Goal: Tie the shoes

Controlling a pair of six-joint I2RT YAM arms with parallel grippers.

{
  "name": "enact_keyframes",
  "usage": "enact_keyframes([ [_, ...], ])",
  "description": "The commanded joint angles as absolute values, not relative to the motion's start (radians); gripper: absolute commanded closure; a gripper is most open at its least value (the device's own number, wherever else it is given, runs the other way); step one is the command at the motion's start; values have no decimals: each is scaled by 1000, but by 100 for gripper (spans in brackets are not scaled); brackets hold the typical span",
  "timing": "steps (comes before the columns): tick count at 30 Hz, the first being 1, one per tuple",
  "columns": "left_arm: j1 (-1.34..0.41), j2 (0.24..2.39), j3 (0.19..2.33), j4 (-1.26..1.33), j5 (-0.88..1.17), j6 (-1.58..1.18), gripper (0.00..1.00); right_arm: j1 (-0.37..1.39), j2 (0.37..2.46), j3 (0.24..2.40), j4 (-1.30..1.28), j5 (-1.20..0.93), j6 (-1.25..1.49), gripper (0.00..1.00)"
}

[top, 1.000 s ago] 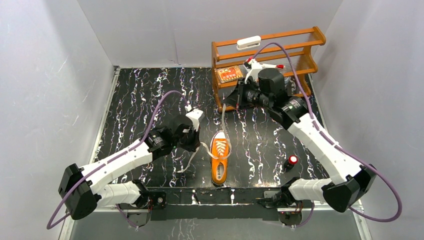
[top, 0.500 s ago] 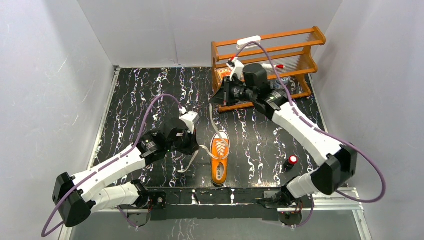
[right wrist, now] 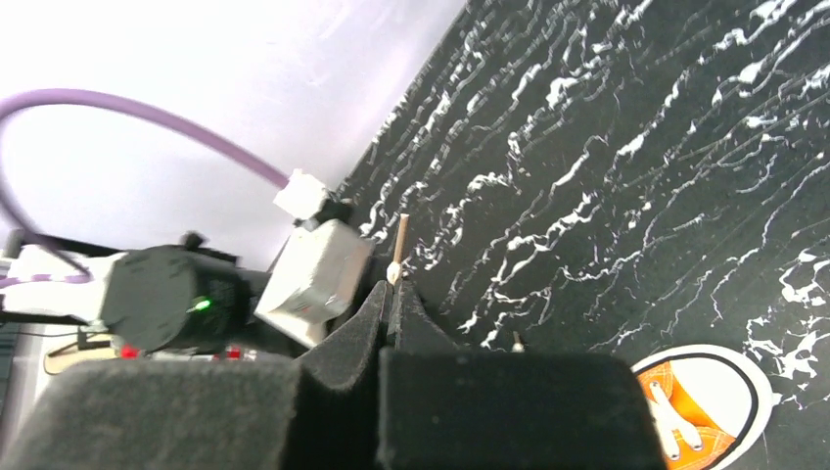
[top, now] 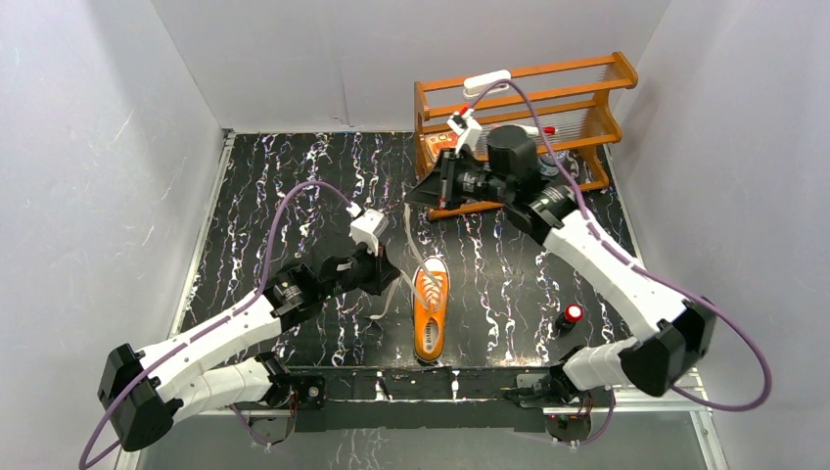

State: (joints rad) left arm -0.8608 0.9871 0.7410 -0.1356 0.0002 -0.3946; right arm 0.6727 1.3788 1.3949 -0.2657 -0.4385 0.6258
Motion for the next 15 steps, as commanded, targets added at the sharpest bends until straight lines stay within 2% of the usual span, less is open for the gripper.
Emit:
enact_keyframes([
  [1, -864, 952, 655, 162, 0, -366, 100, 640, 1266, 1346, -208, -501, 685, 100],
  [4, -864, 953, 619, 248, 36, -373, 100, 620, 1228, 1299, -188, -529, 705, 100],
  [10, -864, 1004, 631, 225, 133, -381, 100, 598, 1211, 1273, -201, -552, 707, 100],
  [15, -863, 1004, 591, 310, 211, -405, 100, 597, 1215, 1250, -151, -590, 736, 100],
])
